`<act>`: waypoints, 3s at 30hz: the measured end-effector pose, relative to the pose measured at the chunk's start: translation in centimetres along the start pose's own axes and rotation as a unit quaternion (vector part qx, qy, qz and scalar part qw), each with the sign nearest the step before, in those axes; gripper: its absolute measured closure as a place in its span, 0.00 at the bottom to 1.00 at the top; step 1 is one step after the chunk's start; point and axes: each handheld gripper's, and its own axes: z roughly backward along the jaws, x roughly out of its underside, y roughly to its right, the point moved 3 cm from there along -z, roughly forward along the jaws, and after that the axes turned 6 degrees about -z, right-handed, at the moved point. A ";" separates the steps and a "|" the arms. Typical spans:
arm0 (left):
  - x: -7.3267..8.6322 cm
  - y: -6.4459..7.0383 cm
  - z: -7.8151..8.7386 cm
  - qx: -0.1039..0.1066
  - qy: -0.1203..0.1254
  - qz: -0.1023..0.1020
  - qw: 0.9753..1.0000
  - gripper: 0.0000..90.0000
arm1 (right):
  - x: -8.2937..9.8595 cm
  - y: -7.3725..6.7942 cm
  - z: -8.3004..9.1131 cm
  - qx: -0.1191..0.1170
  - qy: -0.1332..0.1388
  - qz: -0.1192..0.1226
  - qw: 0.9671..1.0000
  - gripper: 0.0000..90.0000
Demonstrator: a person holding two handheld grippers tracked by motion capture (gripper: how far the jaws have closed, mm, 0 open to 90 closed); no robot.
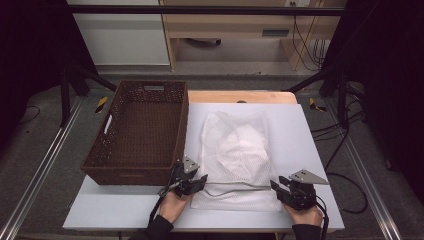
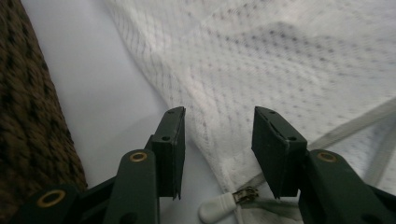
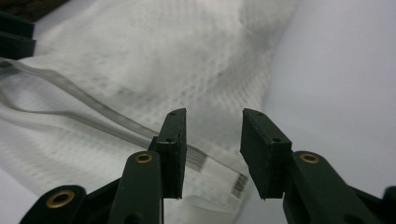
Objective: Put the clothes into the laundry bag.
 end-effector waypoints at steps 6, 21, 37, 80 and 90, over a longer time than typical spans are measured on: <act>0.3 0.4 -0.2 -0.027 0.001 -0.018 0.999 0.78 | 1.1 1.3 -2.0 0.015 -0.045 -0.010 0.999 0.69; 1.3 0.1 1.4 -0.050 0.004 -0.041 0.998 0.98 | 1.1 1.6 -0.8 -0.011 -0.058 -0.025 0.998 0.96; 1.4 1.5 3.7 0.004 0.052 -0.061 0.997 0.60 | 0.5 0.8 -0.3 -0.008 0.008 0.005 1.000 0.69; 6.0 2.0 6.1 0.087 0.032 -0.039 0.995 0.55 | -4.4 -9.1 -3.1 -0.115 0.049 0.053 0.991 0.48; 6.2 2.3 5.8 0.088 0.019 -0.037 0.995 0.67 | -4.8 -10.5 -3.8 -0.125 0.045 0.063 0.989 0.48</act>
